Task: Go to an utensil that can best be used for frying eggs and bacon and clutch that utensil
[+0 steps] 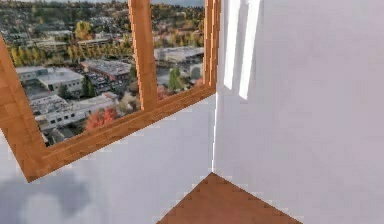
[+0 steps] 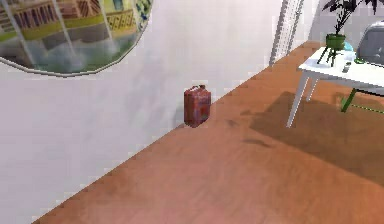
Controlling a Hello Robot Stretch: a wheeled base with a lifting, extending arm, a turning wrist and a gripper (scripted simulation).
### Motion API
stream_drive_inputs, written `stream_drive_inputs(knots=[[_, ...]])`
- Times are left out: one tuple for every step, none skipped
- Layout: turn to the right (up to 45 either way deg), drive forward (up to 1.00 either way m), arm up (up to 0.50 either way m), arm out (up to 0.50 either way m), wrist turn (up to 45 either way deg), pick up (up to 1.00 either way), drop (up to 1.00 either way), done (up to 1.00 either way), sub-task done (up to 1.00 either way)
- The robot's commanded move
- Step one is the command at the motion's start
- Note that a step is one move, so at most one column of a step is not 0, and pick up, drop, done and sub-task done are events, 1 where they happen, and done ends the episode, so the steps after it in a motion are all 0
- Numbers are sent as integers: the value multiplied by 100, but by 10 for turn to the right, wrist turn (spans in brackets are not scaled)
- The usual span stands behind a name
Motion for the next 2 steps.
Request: stream_drive_inputs(knots=[[0, 20, 0, 0, 0, 0, 0, 0, 0], [-330, 0, 0, 0, 0, 0, 0, 0, 0]])
